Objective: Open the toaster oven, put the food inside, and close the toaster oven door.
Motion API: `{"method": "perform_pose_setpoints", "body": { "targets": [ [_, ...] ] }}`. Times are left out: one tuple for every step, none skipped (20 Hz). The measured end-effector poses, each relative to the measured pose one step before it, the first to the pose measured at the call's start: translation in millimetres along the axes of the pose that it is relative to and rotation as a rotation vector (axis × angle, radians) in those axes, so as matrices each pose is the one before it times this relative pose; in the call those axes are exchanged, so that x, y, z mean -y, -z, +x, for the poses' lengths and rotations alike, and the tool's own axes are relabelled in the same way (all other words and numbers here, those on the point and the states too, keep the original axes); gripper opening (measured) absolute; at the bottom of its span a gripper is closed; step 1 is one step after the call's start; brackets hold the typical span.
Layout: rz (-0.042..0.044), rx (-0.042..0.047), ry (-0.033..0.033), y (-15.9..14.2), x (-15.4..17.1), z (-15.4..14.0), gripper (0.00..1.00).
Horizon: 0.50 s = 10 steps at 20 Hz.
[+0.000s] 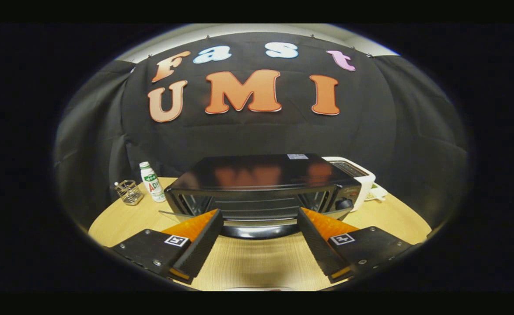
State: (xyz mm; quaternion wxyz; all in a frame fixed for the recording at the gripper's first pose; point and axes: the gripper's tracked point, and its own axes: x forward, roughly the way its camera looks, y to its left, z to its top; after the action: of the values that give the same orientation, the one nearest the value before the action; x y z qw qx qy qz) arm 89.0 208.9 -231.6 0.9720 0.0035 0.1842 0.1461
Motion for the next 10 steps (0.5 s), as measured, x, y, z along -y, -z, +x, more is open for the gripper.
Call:
{"method": "perform_pose_setpoints", "body": {
  "targets": [
    [0.00141,-0.00483,-0.00206,6.79,0.62,-5.95,1.00],
    [0.00277,-0.00160,0.00067,7.04,0.90,-5.74,1.00],
    [-0.00601,-0.00164,-0.00073,7.20,0.30,-5.47,1.00],
    [-0.00035,0.00192,-0.00018,6.99,-0.05,-5.03,1.00],
    [0.00167,-0.00171,-0.00055,6.63,0.78,-3.43,1.00],
    [0.00032,-0.00263,0.00013,7.77,0.18,-4.36,1.00],
    [-0.00029,-0.00604,0.00029,8.93,0.26,-3.39,1.00],
    [0.00094,-0.00728,0.00031,7.77,0.52,-4.42,1.00],
    [-0.00097,-0.01259,-0.00039,9.34,-0.55,-2.11,1.00],
    [0.00322,-0.01399,0.00061,10.78,0.77,-1.64,1.00]
  ]
}}
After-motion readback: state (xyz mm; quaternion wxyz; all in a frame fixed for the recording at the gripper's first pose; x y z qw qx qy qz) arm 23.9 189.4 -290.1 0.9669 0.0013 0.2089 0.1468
